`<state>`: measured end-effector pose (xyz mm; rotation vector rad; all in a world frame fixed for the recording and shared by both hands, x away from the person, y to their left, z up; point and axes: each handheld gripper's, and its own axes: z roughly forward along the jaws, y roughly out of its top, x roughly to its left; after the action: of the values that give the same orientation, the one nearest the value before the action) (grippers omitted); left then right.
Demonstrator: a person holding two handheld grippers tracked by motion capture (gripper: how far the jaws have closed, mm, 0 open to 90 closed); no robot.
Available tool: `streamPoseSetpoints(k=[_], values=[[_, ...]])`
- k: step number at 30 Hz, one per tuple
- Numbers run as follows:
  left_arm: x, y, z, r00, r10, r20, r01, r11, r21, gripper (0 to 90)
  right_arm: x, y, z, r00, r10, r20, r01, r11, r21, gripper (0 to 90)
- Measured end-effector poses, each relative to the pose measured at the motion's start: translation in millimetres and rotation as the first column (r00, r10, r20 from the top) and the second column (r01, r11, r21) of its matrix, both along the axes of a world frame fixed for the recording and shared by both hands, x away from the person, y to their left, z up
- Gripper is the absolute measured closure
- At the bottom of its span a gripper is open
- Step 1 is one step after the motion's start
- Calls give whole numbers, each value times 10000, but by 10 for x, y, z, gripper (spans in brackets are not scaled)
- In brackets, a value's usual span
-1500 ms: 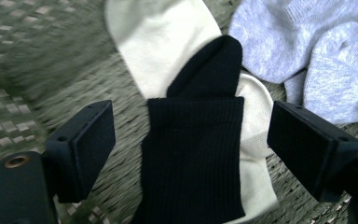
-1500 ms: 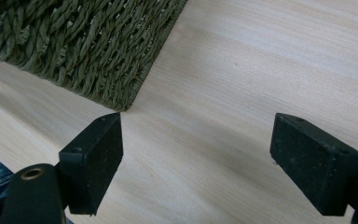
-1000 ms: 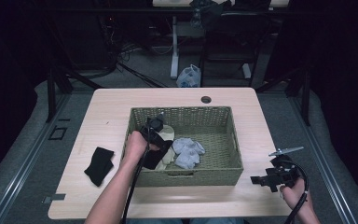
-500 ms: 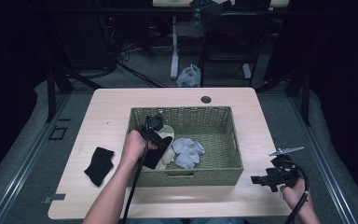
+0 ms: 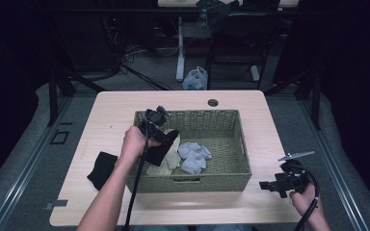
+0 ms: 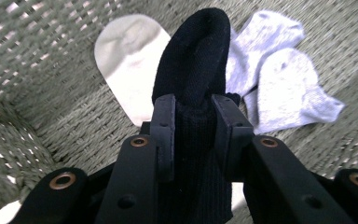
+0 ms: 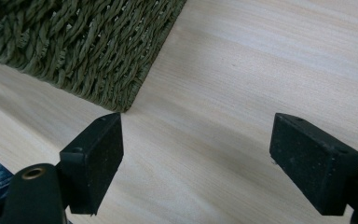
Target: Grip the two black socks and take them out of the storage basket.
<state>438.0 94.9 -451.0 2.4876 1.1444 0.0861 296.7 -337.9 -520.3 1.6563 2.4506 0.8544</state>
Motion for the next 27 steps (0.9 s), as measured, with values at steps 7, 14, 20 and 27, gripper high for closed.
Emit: streamPoseSetpoints(k=[7, 14, 20, 27], values=[[-4, 76, 229, 9994, 94, 340, -83, 9995, -300, 724, -2, 3, 1, 10000, 58, 0, -58, 10000, -62, 171], [13, 150, 437, 9975, 219, 666, -191, 9989, -425, 723, -5, 9, 1, 10000, 25, -47, -25, 10000, -87, 168], [0, 230, 642, 9948, 367, 954, -319, 9981, -519, 724, -4, 8, 1, 10000, 28, -47, -29, 10000, -83, 168], [-27, 328, 807, 9913, 519, 1210, -461, 9977, -498, 723, -3, 10, -1, 10000, 36, -8, -36, 9999, -127, 168]])
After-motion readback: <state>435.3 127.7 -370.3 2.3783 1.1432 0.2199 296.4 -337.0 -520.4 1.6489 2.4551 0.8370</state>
